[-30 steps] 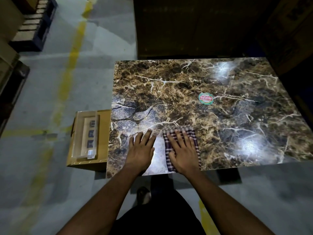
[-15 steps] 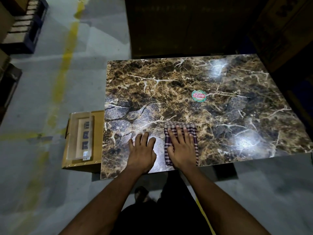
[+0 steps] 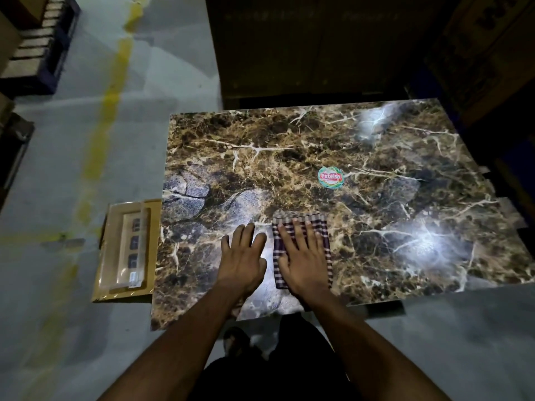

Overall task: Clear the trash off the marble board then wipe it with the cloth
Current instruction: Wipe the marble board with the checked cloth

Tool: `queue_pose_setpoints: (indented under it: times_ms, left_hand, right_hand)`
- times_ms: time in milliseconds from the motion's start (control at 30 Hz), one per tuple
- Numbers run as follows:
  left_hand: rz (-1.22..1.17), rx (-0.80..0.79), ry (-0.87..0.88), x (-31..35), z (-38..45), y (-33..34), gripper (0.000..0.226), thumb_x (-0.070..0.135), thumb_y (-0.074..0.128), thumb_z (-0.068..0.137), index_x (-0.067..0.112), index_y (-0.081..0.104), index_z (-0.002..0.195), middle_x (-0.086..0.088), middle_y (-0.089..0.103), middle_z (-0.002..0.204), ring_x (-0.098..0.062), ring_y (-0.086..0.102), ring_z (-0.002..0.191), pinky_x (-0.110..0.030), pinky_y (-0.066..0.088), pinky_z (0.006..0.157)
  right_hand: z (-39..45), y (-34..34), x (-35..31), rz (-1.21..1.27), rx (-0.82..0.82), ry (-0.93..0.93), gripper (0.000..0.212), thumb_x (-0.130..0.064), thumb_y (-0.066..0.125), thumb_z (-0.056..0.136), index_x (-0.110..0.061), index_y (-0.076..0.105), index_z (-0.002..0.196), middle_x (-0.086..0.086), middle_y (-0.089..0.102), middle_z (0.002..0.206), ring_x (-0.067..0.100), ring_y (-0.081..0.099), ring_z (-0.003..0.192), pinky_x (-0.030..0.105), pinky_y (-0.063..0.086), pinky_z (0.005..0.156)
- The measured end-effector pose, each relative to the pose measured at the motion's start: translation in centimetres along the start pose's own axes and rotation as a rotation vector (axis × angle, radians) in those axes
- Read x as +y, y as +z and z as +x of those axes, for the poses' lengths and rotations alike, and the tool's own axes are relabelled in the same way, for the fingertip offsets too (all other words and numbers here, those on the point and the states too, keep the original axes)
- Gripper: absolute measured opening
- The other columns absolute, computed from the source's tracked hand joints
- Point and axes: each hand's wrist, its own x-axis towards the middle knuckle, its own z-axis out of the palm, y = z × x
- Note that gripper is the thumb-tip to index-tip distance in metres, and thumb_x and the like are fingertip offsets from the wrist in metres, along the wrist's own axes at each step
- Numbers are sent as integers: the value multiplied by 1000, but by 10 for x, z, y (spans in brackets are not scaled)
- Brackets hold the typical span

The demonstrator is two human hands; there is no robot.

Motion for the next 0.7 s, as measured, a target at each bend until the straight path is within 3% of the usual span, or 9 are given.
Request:
queue_pose_setpoints:
  times_ms: [167, 333, 500, 700]
  left_hand:
    - [0, 33, -39, 6, 14, 0, 47, 35, 46, 94, 27, 40, 140, -8, 39, 144, -32, 38, 129, -55, 35, 101]
    - [-24, -35, -52, 6, 30, 4, 59, 48, 30, 105, 28, 17, 159, -7, 9, 168, -31, 10, 153, -58, 20, 118]
    - [-42, -50, -57, 7, 45, -1, 63, 51, 23, 105, 28, 7, 161, -3, -1, 170, -27, 0, 156, -56, 10, 122]
    - [-29, -41, -77, 9, 64, -5, 64, 53, 26, 104, 26, 14, 160, -7, 8, 169, -31, 10, 154, -57, 18, 119]
  right_hand:
    - [4, -11, 40, -26, 7, -152, 74, -43, 35, 96, -41, 1, 162, -1, 3, 172, 25, -6, 158, 49, 5, 127]
    - [52, -18, 27, 1, 42, 28, 72, -46, 30, 95, -35, 9, 163, 5, 11, 171, 32, 1, 158, 52, 10, 126]
    - [52, -22, 48, -35, 4, -170, 72, -44, 34, 98, -37, 3, 163, 1, 0, 172, 26, -9, 158, 48, 3, 127]
    - [107, -30, 43, 9, 52, 12, 72, -46, 32, 96, -36, 7, 163, 5, 10, 171, 31, 2, 158, 53, 12, 125]
